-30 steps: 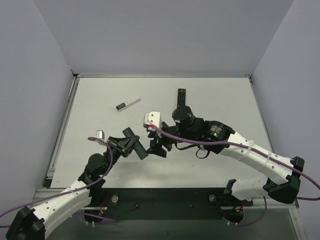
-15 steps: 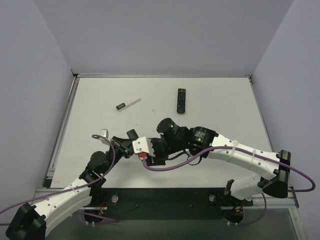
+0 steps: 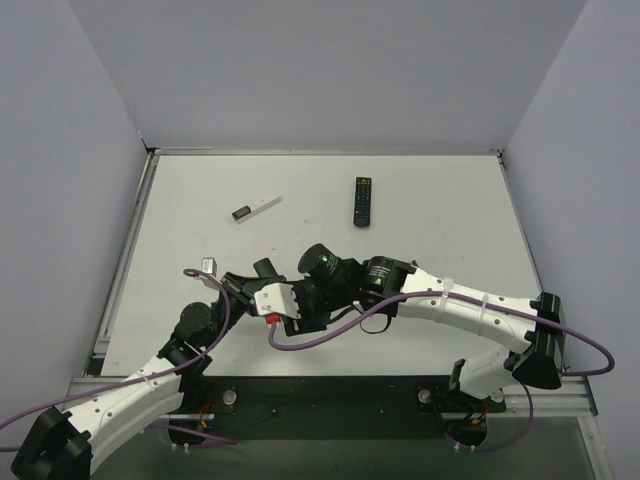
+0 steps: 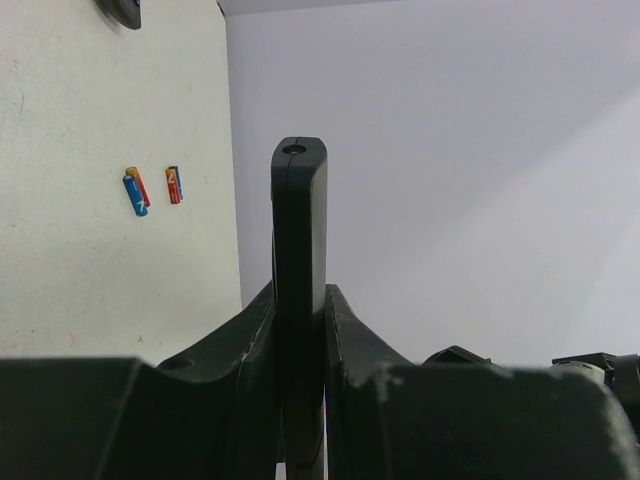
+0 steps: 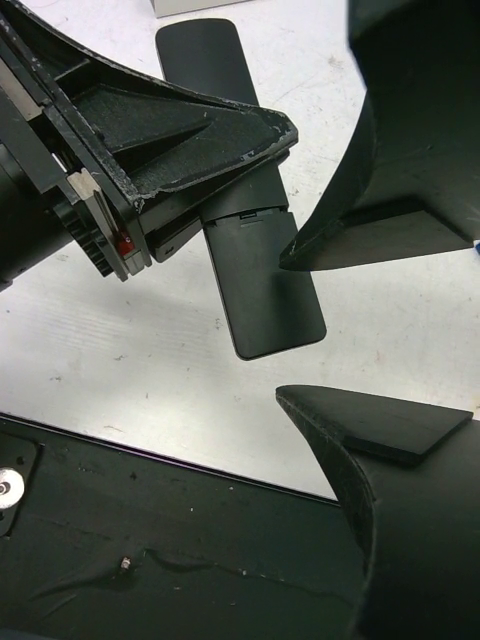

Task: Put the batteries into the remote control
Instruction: Load the battery cover into the remote control.

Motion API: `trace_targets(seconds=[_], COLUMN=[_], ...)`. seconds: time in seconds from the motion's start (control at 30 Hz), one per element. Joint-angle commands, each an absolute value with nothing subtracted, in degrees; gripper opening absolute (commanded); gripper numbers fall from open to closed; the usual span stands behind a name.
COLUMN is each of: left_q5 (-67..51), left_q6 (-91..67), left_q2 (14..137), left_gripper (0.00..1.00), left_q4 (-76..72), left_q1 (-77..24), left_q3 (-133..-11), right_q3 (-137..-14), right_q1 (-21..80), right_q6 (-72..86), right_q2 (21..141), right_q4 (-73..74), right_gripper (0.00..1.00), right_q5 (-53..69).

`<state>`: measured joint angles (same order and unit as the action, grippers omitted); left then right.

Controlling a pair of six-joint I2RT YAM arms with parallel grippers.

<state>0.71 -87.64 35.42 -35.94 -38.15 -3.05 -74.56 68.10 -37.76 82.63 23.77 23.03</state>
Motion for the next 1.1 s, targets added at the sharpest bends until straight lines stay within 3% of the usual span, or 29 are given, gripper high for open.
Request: trace_targets(seconds=[0.0, 0.63, 1.07], left_q5=[0.00, -1.23, -1.58], left_q6=[-86.84, -86.75, -89.91], left_q2=[34.98, 35.25, 33.40], left_gripper=[0.00, 0.00, 0.00], left_q4=[-37.79, -38.23, -39.02], left_q1=[-38.41, -38.41, -38.41], left_q3=[-6.06, -6.68, -7.65], right_q3=[-75.50, -75.67, -74.00], right_q1=[68.64, 70.66, 71.37], right_q6=[-39.02, -40.34, -41.75], right_q2=[83.32, 85.25, 86.83], right_q4=[23.73, 22.41, 22.59], right_gripper=[0.44, 0.44, 0.36], right_q5=[21.62, 17.49, 12.04])
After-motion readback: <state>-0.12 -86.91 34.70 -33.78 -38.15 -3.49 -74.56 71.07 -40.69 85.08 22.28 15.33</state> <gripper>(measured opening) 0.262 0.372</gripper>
